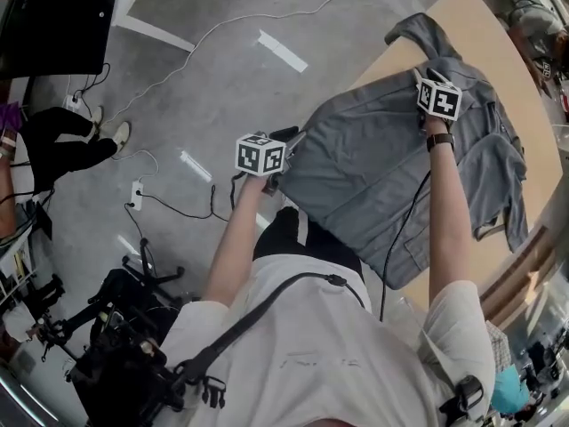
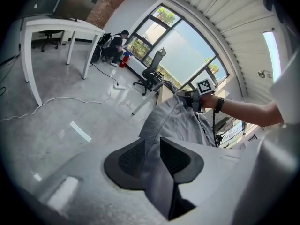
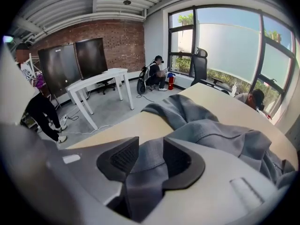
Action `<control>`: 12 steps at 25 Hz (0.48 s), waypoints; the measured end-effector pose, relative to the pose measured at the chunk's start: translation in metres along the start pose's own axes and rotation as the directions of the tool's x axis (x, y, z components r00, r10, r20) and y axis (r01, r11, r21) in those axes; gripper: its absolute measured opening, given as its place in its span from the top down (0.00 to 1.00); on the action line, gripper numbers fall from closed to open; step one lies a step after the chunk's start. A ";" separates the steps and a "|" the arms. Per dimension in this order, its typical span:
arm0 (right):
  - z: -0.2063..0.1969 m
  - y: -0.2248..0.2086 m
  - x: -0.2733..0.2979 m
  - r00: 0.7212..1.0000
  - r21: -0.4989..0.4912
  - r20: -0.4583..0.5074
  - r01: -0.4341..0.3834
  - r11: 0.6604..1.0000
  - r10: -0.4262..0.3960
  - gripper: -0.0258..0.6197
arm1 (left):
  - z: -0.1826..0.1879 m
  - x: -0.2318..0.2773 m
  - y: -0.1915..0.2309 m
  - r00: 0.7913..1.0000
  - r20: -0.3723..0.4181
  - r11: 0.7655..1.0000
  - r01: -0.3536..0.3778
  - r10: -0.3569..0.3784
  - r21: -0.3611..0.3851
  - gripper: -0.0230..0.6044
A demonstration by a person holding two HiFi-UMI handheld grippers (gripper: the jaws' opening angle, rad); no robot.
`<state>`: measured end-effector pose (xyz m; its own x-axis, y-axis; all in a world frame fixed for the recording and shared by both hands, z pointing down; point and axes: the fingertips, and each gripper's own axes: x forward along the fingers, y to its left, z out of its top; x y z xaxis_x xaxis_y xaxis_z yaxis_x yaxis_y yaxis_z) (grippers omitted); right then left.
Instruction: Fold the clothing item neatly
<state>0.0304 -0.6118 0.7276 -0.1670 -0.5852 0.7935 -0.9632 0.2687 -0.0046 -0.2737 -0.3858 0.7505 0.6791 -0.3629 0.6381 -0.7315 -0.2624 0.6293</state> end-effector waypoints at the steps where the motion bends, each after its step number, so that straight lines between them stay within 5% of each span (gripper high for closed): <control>1: -0.005 -0.002 0.006 1.000 -0.002 -0.021 0.004 1.000 -0.004 0.70 | -0.003 0.004 -0.003 1.000 -0.016 1.000 0.012 -0.012 0.007 0.81; 6: -0.022 0.002 0.015 1.000 0.012 -0.029 -0.007 1.000 0.008 0.78 | -0.009 0.006 -0.012 0.999 -0.030 0.996 -0.012 0.015 0.090 0.95; 8: -0.021 0.007 0.015 1.000 -0.009 -0.022 -0.018 1.000 0.018 0.90 | -0.008 0.003 -0.013 0.999 -0.041 0.992 -0.027 0.032 0.125 0.96; 12: -0.023 0.015 -0.002 0.999 -0.063 -0.036 -0.039 0.997 0.037 0.92 | -0.008 -0.013 -0.029 0.998 -0.041 0.983 -0.030 0.038 0.181 0.96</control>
<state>0.0212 -0.5888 0.7404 -0.1946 -0.5467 0.8144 -0.9409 0.3387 0.0026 -0.2602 -0.3667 0.7273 0.6530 -0.3360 0.6788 -0.7503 -0.4093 0.5192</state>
